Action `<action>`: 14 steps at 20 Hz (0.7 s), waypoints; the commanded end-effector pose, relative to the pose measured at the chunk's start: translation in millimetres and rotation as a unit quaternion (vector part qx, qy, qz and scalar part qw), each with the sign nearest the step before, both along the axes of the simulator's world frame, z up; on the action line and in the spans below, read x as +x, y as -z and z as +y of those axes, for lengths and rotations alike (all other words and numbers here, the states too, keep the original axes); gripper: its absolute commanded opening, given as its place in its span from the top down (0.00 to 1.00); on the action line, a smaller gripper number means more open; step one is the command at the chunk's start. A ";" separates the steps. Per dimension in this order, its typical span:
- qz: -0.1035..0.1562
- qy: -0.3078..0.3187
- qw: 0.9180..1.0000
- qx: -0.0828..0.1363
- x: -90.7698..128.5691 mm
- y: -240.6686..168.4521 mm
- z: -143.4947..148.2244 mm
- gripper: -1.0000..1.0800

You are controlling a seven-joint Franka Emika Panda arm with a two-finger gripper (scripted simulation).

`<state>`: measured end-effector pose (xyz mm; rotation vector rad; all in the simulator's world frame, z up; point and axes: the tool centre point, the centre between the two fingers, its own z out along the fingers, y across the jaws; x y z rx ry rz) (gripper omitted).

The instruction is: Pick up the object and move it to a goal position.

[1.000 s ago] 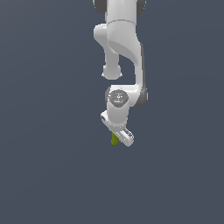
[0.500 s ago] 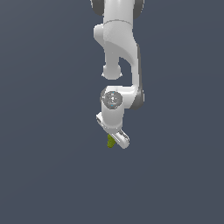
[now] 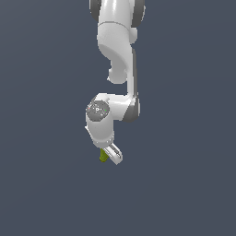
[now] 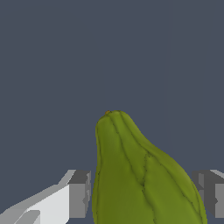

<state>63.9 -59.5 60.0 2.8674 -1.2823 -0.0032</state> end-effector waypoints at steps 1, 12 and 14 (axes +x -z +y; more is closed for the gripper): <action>-0.001 0.000 1.000 0.000 11.7 -5.7 -18.3 1.00; -0.001 0.000 1.000 0.000 44.4 -17.5 -67.7 1.00; -0.001 0.000 1.000 0.000 47.4 -18.4 -71.8 1.00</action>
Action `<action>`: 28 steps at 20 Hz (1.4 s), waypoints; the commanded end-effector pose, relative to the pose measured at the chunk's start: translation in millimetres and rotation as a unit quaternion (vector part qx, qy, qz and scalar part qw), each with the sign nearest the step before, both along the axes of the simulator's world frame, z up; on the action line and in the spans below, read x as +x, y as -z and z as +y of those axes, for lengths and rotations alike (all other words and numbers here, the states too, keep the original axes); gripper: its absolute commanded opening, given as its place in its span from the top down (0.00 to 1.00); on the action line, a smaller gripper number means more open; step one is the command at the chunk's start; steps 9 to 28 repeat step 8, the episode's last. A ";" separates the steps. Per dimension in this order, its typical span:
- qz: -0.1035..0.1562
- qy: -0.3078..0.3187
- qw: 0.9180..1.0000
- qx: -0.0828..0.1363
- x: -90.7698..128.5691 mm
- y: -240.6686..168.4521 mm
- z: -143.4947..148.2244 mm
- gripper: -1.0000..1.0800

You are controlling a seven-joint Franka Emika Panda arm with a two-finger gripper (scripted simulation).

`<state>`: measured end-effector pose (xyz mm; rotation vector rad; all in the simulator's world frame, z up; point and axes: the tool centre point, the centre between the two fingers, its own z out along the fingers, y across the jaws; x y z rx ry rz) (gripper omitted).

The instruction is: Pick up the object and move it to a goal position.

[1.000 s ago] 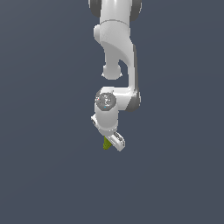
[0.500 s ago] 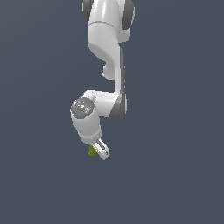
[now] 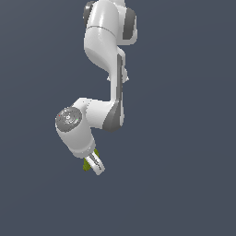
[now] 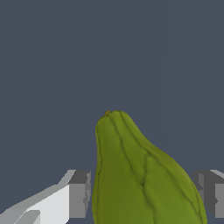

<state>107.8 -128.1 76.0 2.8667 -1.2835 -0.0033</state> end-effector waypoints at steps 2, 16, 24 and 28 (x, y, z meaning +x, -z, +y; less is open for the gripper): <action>-0.001 0.000 1.000 0.000 5.7 -2.9 -6.4 1.00; -0.001 0.000 1.000 0.000 8.5 -3.7 -9.8 1.00; -0.001 0.000 1.000 0.000 8.5 -3.7 -9.8 1.00; -0.001 0.000 1.000 0.000 8.5 -3.7 -9.8 1.00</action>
